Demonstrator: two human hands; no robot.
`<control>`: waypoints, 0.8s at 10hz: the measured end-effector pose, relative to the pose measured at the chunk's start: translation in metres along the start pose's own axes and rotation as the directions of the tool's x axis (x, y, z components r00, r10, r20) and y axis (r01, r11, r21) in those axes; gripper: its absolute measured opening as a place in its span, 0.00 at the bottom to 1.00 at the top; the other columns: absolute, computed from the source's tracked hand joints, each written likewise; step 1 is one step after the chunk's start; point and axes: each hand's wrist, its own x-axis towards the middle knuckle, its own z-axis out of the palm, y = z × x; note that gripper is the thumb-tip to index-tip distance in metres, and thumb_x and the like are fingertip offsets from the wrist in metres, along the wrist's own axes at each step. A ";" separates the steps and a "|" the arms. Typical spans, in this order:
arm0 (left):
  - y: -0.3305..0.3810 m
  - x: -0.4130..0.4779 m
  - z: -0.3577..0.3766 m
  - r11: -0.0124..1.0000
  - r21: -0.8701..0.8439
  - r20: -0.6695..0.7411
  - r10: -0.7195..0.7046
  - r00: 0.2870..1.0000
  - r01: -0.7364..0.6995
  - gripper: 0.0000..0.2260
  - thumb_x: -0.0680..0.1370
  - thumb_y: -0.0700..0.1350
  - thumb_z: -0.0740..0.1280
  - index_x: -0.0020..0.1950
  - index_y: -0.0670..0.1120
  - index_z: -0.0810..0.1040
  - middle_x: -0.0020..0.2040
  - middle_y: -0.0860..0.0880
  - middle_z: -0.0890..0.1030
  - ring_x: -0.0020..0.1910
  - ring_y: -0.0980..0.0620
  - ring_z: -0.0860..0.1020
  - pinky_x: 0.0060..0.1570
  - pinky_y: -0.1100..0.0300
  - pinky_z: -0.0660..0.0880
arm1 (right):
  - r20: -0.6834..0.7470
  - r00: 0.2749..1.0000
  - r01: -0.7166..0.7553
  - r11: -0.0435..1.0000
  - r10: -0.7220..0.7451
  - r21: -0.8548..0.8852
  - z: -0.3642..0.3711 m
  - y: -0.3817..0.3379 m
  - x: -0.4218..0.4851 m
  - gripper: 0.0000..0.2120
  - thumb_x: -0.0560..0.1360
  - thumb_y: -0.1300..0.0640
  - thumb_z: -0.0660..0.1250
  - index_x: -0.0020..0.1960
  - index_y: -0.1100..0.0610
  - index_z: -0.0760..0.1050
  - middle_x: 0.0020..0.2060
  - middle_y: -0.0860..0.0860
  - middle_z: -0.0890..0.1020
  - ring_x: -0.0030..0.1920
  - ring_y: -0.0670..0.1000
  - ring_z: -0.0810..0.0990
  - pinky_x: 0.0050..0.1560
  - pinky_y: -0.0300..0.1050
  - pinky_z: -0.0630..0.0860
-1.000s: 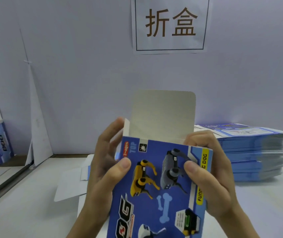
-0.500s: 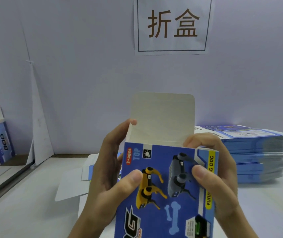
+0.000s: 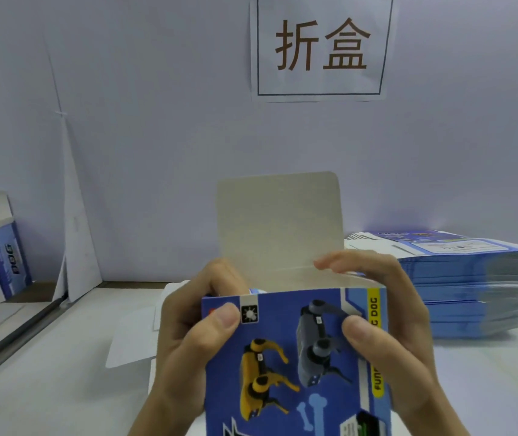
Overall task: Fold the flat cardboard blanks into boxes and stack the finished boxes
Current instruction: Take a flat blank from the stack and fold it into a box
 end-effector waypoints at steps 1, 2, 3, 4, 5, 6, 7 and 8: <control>-0.001 0.001 0.000 0.997 -0.043 -0.044 -0.065 0.997 0.063 0.09 0.68 0.45 0.63 0.29 0.46 0.66 0.28 0.44 0.63 0.27 0.44 0.60 0.27 0.57 0.61 | 0.086 0.989 -0.114 0.987 0.124 -0.111 -0.005 0.007 0.001 0.18 0.58 0.59 0.71 0.46 0.60 0.73 0.46 0.68 0.78 0.50 0.65 0.78 0.54 0.58 0.71; -0.003 0.002 -0.002 0.998 -0.018 -0.040 -0.065 0.997 0.065 0.08 0.68 0.46 0.62 0.31 0.45 0.70 0.32 0.40 0.66 0.31 0.41 0.64 0.30 0.58 0.66 | 0.128 0.980 -0.150 0.988 0.151 -0.019 -0.015 0.009 0.014 0.16 0.57 0.68 0.64 0.45 0.65 0.73 0.42 0.69 0.78 0.40 0.70 0.75 0.47 0.60 0.69; -0.004 0.000 -0.001 0.998 -0.026 -0.032 -0.062 0.998 0.061 0.08 0.68 0.46 0.62 0.30 0.46 0.70 0.33 0.44 0.68 0.31 0.47 0.67 0.31 0.62 0.70 | 0.095 0.995 -0.023 0.993 0.034 -0.118 -0.010 0.010 0.004 0.10 0.58 0.67 0.66 0.38 0.66 0.70 0.37 0.64 0.75 0.36 0.64 0.72 0.41 0.52 0.70; -0.003 -0.002 -0.001 0.998 -0.034 -0.007 -0.049 0.999 0.049 0.08 0.67 0.46 0.62 0.28 0.51 0.69 0.29 0.50 0.67 0.27 0.54 0.66 0.27 0.63 0.67 | 0.179 0.980 -0.054 0.985 0.083 -0.163 -0.012 0.013 0.017 0.18 0.56 0.55 0.68 0.27 0.61 0.59 0.28 0.56 0.68 0.28 0.48 0.65 0.34 0.42 0.61; -0.002 -0.001 -0.003 0.999 -0.025 -0.016 -0.040 0.999 0.039 0.08 0.67 0.45 0.62 0.28 0.50 0.69 0.28 0.49 0.65 0.25 0.53 0.65 0.26 0.63 0.65 | 0.241 0.968 -0.024 0.977 0.076 -0.212 -0.015 0.015 0.021 0.15 0.55 0.47 0.67 0.29 0.57 0.66 0.32 0.60 0.73 0.31 0.52 0.70 0.36 0.39 0.64; -0.003 -0.001 -0.002 0.999 -0.027 -0.022 -0.037 0.999 0.037 0.09 0.68 0.45 0.62 0.29 0.46 0.67 0.30 0.46 0.65 0.27 0.49 0.63 0.27 0.61 0.67 | 0.147 0.986 0.102 0.982 -0.078 -0.162 -0.016 0.020 0.005 0.14 0.63 0.53 0.72 0.37 0.61 0.72 0.37 0.60 0.74 0.38 0.58 0.73 0.41 0.46 0.69; -0.003 -0.003 -0.002 0.998 0.037 -0.049 -0.054 0.997 0.056 0.11 0.67 0.46 0.63 0.27 0.49 0.64 0.29 0.48 0.63 0.26 0.49 0.60 0.25 0.56 0.59 | 0.105 0.990 0.108 0.987 -0.096 -0.115 -0.017 0.024 -0.005 0.11 0.62 0.55 0.67 0.37 0.58 0.67 0.35 0.53 0.68 0.36 0.57 0.67 0.37 0.47 0.64; -0.003 -0.002 -0.002 0.996 0.084 -0.032 -0.038 0.999 0.040 0.10 0.68 0.47 0.63 0.28 0.47 0.65 0.29 0.47 0.64 0.26 0.48 0.62 0.26 0.56 0.60 | 0.106 0.987 0.133 0.982 -0.120 -0.132 -0.021 0.027 -0.003 0.09 0.64 0.52 0.65 0.39 0.56 0.69 0.35 0.52 0.69 0.36 0.56 0.68 0.36 0.46 0.65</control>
